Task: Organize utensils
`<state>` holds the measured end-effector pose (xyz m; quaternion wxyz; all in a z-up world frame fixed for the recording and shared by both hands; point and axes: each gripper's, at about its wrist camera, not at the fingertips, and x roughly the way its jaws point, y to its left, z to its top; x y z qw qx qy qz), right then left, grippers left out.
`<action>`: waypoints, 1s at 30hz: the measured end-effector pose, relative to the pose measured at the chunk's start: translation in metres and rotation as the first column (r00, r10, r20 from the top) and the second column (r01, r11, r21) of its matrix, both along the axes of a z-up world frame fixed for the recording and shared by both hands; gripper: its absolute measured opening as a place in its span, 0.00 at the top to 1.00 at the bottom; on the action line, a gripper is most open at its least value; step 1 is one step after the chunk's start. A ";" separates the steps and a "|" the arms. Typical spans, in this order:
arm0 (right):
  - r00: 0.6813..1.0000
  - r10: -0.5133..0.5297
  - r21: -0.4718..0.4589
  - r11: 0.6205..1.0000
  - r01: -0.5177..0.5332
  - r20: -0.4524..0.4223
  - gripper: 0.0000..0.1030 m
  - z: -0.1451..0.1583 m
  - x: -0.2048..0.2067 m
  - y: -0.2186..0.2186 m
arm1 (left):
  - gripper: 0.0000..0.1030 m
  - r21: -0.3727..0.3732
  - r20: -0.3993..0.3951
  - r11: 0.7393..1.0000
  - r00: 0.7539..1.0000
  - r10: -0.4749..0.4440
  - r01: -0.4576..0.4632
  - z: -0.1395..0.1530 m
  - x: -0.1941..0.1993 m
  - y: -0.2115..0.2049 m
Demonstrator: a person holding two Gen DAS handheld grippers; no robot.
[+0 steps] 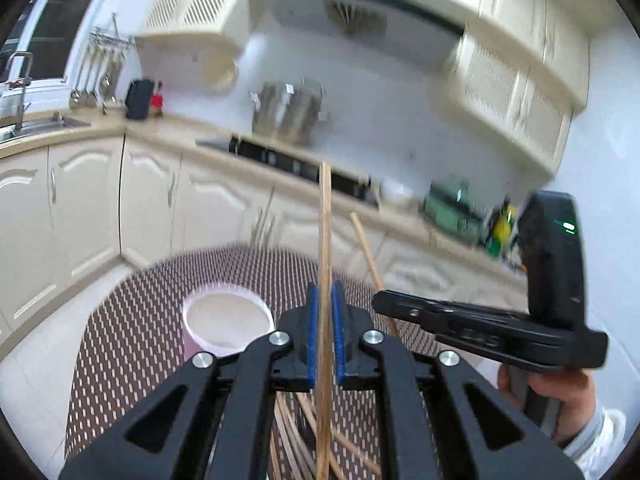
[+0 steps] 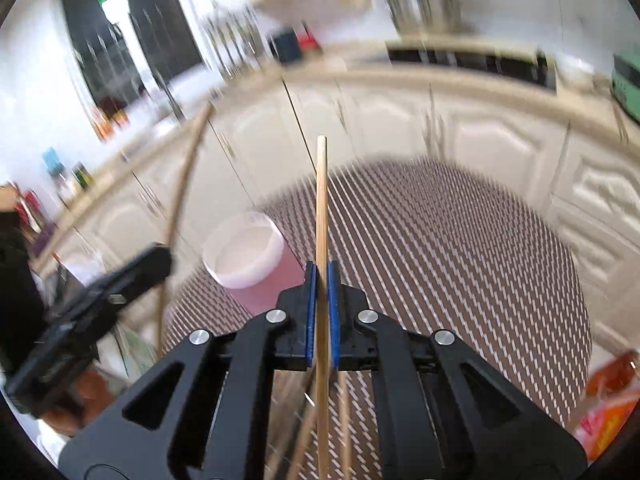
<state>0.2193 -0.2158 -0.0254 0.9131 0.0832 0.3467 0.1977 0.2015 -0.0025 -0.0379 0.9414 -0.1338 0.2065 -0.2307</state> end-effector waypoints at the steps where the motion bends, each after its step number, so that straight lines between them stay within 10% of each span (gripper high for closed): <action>1: 0.999 0.007 0.030 1.000 -0.008 0.052 0.94 0.011 -0.001 0.001 | 0.94 -0.017 0.034 1.000 0.999 0.023 -0.023 0.004 0.002 0.005; 14: 0.935 -0.036 0.204 0.978 -0.040 0.353 0.94 0.039 0.038 0.051 | 0.93 -0.139 0.324 0.969 0.916 0.238 -0.203 0.030 0.034 0.029; 24: 0.895 -0.107 0.252 0.968 -0.007 0.434 0.94 0.028 0.055 0.051 | 0.93 -0.190 0.400 0.942 0.854 0.332 -0.277 0.022 0.057 0.034; 30: 0.899 -0.117 0.242 0.970 0.013 0.422 0.94 0.008 0.065 0.052 | 0.93 -0.176 0.375 0.941 0.864 0.337 -0.290 0.004 0.068 0.034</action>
